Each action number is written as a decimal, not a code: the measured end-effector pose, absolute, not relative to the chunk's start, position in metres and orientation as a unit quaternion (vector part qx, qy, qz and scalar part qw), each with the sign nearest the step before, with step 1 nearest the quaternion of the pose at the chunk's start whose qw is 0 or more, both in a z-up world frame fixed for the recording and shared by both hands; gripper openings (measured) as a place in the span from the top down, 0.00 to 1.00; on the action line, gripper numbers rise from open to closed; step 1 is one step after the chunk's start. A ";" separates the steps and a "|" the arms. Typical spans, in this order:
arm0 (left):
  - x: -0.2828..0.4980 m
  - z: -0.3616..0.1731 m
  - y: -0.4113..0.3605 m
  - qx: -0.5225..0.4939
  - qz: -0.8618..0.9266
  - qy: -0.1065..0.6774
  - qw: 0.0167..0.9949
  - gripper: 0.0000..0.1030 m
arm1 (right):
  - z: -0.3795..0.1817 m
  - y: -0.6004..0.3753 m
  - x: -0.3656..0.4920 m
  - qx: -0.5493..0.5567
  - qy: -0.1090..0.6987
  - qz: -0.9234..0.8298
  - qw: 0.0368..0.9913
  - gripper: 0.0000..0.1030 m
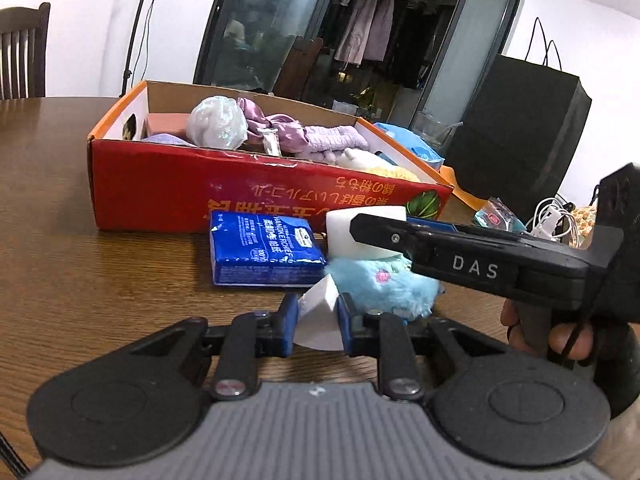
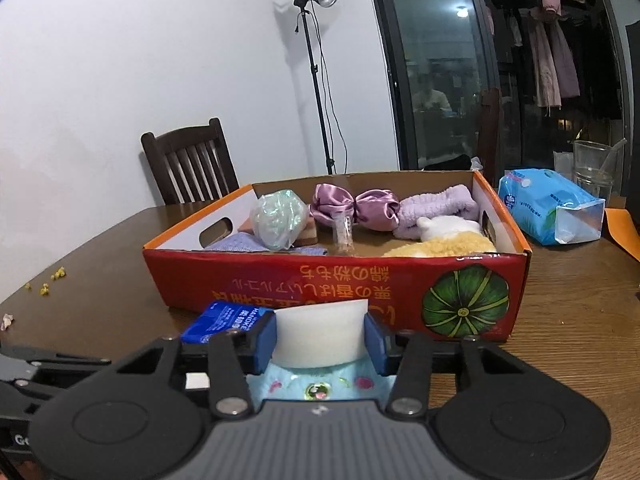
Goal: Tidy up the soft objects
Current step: 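Lift the white foam cap and carry it over the box with both grippers, then open both grippers over the box and withdraw them toward the table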
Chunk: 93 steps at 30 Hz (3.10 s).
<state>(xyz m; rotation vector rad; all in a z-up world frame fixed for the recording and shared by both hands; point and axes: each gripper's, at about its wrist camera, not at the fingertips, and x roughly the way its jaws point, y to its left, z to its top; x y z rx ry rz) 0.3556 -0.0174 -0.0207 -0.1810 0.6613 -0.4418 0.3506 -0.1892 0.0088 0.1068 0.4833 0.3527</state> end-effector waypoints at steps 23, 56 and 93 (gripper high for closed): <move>0.219 0.050 0.013 -0.116 -0.178 0.218 0.953 0.79 | 0.033 -0.197 0.186 0.035 0.187 0.151 0.970 0.56; 0.578 0.025 -0.046 0.030 -0.169 0.390 0.905 0.54 | 0.040 -0.207 0.566 0.073 0.388 0.164 0.904 0.40; 0.171 0.077 0.006 -0.025 -0.144 0.196 0.970 0.14 | 0.086 -0.248 0.167 0.049 0.201 0.156 0.966 0.19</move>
